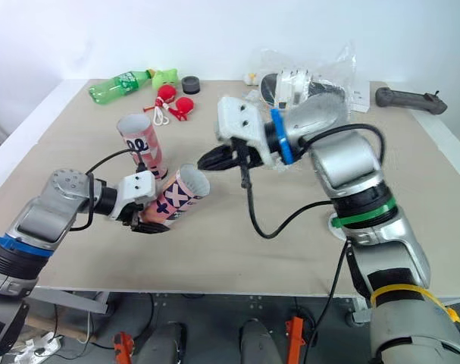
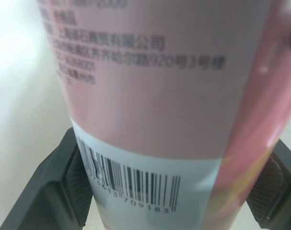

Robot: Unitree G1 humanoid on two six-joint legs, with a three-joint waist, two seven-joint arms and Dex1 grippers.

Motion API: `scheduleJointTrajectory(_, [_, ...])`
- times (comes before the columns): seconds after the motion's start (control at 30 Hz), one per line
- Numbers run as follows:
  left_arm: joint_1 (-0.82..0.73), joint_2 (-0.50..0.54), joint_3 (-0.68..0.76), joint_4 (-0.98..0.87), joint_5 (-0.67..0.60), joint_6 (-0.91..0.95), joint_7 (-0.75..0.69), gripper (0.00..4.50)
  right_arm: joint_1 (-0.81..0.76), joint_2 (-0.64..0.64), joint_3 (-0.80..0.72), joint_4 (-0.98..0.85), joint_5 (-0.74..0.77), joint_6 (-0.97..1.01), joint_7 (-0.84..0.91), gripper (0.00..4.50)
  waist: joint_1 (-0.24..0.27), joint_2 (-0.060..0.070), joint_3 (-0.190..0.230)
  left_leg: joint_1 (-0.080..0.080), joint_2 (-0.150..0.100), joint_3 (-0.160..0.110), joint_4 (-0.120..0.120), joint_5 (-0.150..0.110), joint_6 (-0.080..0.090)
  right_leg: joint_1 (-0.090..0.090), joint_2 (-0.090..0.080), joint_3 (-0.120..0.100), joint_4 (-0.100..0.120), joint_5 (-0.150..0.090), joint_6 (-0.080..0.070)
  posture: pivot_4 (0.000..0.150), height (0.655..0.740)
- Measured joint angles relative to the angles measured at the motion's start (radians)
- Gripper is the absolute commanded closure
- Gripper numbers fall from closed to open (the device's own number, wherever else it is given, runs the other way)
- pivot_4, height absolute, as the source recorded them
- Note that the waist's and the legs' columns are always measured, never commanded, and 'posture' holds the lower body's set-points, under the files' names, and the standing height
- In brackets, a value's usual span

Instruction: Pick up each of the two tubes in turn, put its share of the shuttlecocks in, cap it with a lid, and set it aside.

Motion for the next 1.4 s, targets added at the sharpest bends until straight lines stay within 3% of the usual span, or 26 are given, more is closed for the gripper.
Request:
scheduleJointTrajectory(0.27, [0.012,-0.001,0.004,-0.015,0.001,0.006,0.008,0.84,-0.017,0.183,0.108,0.244,-0.155,-0.155,-0.054,4.44,0.002,0.0,0.0,0.0,0.0,0.0,0.0,0.0,0.0,0.0,0.0,0.0,0.0,0.0,0.0,0.15,0.74])
scheduleJointTrajectory(0.73, [0.027,0.014,0.01,-0.035,0.001,0.028,0.024,0.84,-0.01,0.216,0.076,0.266,-0.197,-0.192,-0.058,4.44,-0.017,0.0,-0.001,0.004,0.001,0.0,0.0,0.001,0.001,0.002,0.002,0.0,0.002,0.001,-0.002,0.15,0.74])
scheduleJointTrajectory(1.03, [0.029,0.003,0.012,-0.044,0.0,0.024,0.026,0.84,0.01,0.035,-0.153,0.055,-0.048,0.001,-0.062,0.09,-0.008,0.0,-0.001,0.002,0.0,-0.001,-0.002,0.001,0.0,0.001,0.0,-0.001,0.001,-0.001,-0.001,0.15,0.74])
scheduleJointTrajectory(1.27, [0.026,-0.051,0.026,-0.021,-0.015,-0.004,0.044,0.84,0.191,-0.148,-0.306,-0.13,0.059,0.135,-0.094,0.03,0.007,0.0,-0.001,-0.002,-0.002,-0.001,-0.001,0.001,0.0,0.001,-0.003,-0.001,-0.001,-0.002,0.002,0.15,0.74])
scheduleJointTrajectory(1.4, [0.028,-0.178,0.029,-0.003,-0.074,-0.039,0.079,0.84,0.28,-0.343,-0.342,-0.19,0.065,0.17,-0.062,0.03,0.003,-0.004,0.002,-0.008,-0.002,0.0,0.0,0.001,0.0,-0.003,-0.003,-0.001,-0.002,-0.002,0.003,0.15,0.74])
